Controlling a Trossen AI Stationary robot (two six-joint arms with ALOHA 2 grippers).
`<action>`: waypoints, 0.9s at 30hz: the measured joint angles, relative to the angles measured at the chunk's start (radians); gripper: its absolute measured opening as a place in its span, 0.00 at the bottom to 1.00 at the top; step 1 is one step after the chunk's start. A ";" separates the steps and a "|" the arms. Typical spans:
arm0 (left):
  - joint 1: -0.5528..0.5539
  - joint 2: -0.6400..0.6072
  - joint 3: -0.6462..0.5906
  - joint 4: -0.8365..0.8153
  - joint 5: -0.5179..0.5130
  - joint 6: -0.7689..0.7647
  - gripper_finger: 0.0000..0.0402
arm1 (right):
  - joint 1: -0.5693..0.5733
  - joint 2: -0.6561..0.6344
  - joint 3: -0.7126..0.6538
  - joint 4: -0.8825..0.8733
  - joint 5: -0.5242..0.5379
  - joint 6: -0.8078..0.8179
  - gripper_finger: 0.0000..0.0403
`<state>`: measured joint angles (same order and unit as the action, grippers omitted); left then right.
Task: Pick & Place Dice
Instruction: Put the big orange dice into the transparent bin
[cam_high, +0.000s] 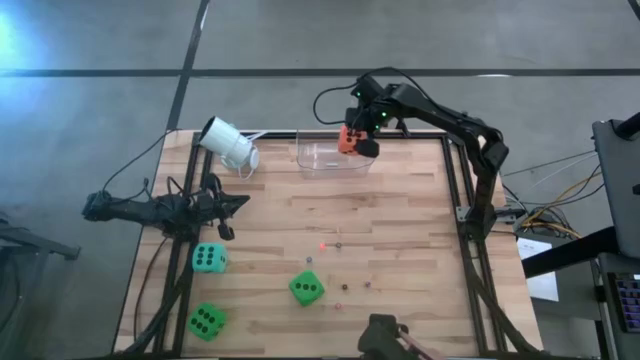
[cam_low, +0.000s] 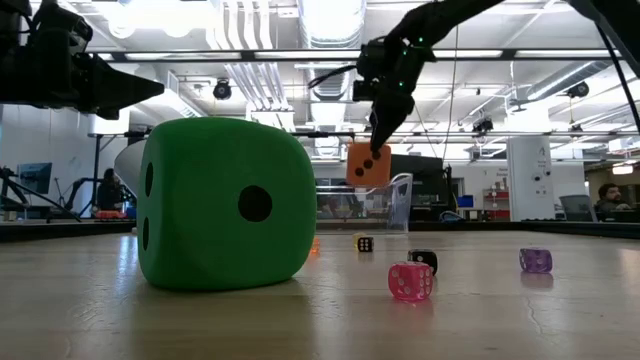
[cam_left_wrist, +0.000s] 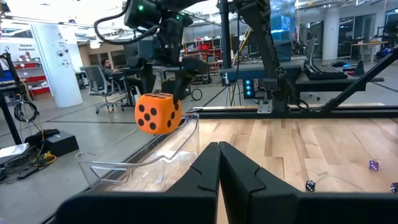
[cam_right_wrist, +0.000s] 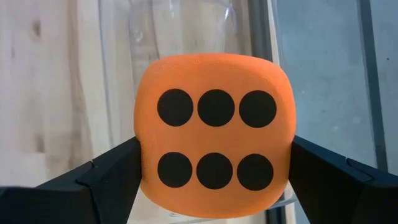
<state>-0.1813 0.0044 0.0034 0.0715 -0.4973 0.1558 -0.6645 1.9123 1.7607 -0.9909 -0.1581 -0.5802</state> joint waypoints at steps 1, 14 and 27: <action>0.000 0.000 0.000 0.000 0.000 0.000 0.03 | -0.003 0.003 0.000 0.001 0.000 -0.017 0.85; 0.000 0.000 0.000 0.000 0.000 0.000 0.03 | -0.015 0.081 0.000 0.023 -0.001 -0.143 0.85; 0.000 0.000 0.000 0.000 0.000 0.000 0.03 | -0.019 0.101 -0.001 0.054 0.003 -0.168 0.89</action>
<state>-0.1810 0.0040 0.0036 0.0715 -0.4976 0.1558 -0.6834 2.0136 1.7599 -0.9370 -0.1547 -0.7479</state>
